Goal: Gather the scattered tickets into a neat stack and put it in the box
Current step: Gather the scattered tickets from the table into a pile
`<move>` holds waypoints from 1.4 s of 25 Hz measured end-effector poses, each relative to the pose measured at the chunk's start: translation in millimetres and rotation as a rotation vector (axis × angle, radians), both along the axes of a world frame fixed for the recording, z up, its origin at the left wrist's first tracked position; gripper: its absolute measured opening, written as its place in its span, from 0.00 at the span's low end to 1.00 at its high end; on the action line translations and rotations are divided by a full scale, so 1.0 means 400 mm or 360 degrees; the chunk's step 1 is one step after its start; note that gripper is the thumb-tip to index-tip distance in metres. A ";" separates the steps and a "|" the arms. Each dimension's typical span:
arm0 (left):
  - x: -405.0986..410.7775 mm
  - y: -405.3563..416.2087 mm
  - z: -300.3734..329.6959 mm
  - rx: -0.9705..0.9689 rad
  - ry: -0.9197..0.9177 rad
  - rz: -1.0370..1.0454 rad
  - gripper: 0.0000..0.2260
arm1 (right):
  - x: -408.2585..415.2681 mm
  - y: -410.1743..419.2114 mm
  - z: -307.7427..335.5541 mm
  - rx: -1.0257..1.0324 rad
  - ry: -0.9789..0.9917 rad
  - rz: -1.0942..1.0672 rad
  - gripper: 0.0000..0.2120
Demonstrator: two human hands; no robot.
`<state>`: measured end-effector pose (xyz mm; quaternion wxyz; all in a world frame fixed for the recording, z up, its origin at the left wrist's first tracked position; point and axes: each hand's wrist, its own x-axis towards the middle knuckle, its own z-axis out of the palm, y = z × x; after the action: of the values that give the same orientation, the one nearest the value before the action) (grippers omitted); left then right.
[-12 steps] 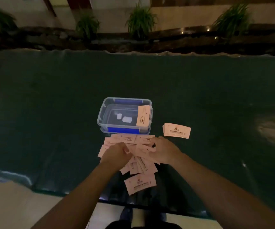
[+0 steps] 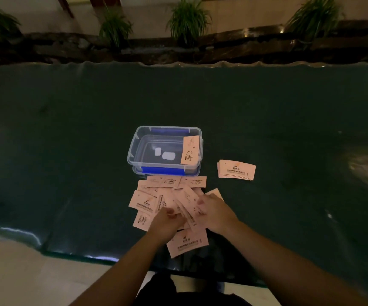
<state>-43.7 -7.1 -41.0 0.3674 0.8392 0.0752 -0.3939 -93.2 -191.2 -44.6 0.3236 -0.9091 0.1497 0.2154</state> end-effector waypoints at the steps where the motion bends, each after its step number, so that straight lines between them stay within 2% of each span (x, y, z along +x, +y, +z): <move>1: 0.002 -0.005 -0.005 -0.0035 0.0018 0.0050 0.14 | -0.003 -0.001 -0.004 0.0039 -0.0014 -0.0052 0.25; 4: 0.006 -0.020 -0.013 -0.0129 0.0087 0.0186 0.09 | 0.004 -0.025 -0.004 -0.0069 -0.0050 -0.0247 0.20; 5: 0.005 -0.027 -0.020 -0.0142 0.0103 0.0193 0.07 | 0.007 -0.040 -0.006 -0.0141 -0.0013 -0.0237 0.22; 8: 0.005 -0.047 -0.028 -0.0184 0.0136 0.0229 0.03 | 0.021 -0.077 -0.007 -0.0230 0.0214 -0.0015 0.39; 10: 0.003 -0.058 -0.030 -0.0215 0.0175 0.0270 0.02 | 0.025 -0.085 -0.007 -0.0230 0.0280 0.0041 0.41; 12: 0.001 -0.066 -0.029 -0.0249 0.0245 0.0288 0.02 | 0.023 -0.083 -0.012 -0.0263 0.0265 0.0026 0.38; 16: -0.003 -0.082 -0.025 -0.0196 0.0322 0.0213 0.15 | -0.001 -0.067 -0.008 -0.0274 0.0298 -0.0030 0.31; 19: 0.001 -0.084 -0.030 -0.0192 0.0308 0.0163 0.12 | -0.025 -0.060 -0.002 -0.0143 0.0352 -0.0225 0.35; 21: 0.003 -0.082 -0.034 -0.0147 0.0291 0.0148 0.11 | -0.040 -0.057 0.001 -0.0034 0.0361 -0.0349 0.35; 26: -0.008 -0.081 -0.029 -0.0223 0.0298 0.0183 0.16 | -0.049 -0.031 -0.009 0.0101 0.0246 -0.0535 0.18; 30: -0.015 -0.086 -0.015 -0.0352 0.0367 0.0195 0.19 | -0.028 0.001 -0.012 0.0343 0.0287 -0.0783 0.13; 33: -0.016 -0.073 -0.008 -0.0431 0.0388 0.0226 0.15 | 0.031 -0.017 -0.004 0.0105 0.0093 -0.0667 0.07; 35: -0.001 -0.053 0.006 -0.0367 0.0288 0.0130 0.10 | 0.101 -0.027 -0.001 0.0033 -0.0017 -0.0675 0.11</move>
<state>-44.0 -28.1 -38.8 0.4688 0.7488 0.0962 -0.4586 -52.9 -201.8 -45.1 0.3719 -0.8550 0.3337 0.1391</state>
